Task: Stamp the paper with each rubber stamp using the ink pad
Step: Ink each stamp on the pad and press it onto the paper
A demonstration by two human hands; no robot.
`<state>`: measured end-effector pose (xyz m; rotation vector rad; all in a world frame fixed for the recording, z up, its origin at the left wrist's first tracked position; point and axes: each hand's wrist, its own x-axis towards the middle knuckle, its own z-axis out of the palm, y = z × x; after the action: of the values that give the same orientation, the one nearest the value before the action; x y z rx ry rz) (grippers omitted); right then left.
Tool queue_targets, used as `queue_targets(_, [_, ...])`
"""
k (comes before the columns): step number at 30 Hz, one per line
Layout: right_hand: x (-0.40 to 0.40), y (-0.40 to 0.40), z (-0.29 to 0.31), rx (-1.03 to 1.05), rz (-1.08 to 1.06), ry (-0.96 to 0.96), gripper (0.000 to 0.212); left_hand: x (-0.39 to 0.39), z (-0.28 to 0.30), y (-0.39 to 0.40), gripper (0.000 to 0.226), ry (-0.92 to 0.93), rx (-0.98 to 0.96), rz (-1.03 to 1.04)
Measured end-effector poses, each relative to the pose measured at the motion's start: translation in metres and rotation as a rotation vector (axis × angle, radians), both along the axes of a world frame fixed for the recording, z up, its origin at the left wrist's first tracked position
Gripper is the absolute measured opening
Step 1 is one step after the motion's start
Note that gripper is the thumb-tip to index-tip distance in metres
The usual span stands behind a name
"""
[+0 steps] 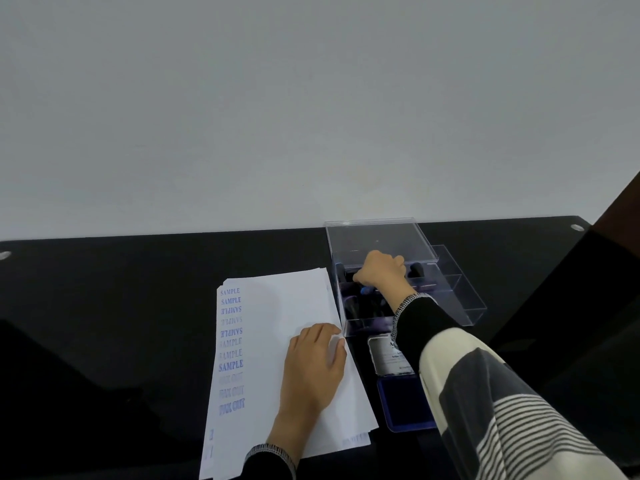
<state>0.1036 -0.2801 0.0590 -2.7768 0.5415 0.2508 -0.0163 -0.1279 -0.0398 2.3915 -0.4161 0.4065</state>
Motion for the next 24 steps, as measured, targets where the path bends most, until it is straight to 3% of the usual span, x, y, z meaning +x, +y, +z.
queue_targets(9, [0.001,-0.001,-0.005,0.027,-0.071,-0.189,0.04,0.0,0.001,0.0,0.036,-0.012,0.0,0.0])
queue_targets(11, [-0.001,-0.001,-0.001,0.183,-0.151,-0.328,0.037,0.0,0.002,0.0,0.033,-0.007,-0.003,0.0])
queue_targets(14, [-0.011,-0.001,0.007,0.653,-0.273,-0.609,0.018,0.001,0.002,-0.001,0.03,-0.013,-0.001,-0.002])
queue_targets(17, [-0.031,0.002,0.012,1.018,-0.311,-0.694,0.008,0.0,0.003,-0.001,0.026,-0.049,0.022,0.015])
queue_targets(21, [-0.063,0.001,0.011,1.137,-0.283,-0.716,0.005,-0.005,0.009,-0.003,0.025,-0.088,0.091,0.053])
queue_targets(24, [-0.092,-0.007,0.009,1.074,-0.253,-0.719,0.003,-0.006,0.013,-0.003,0.027,-0.067,0.146,0.041])
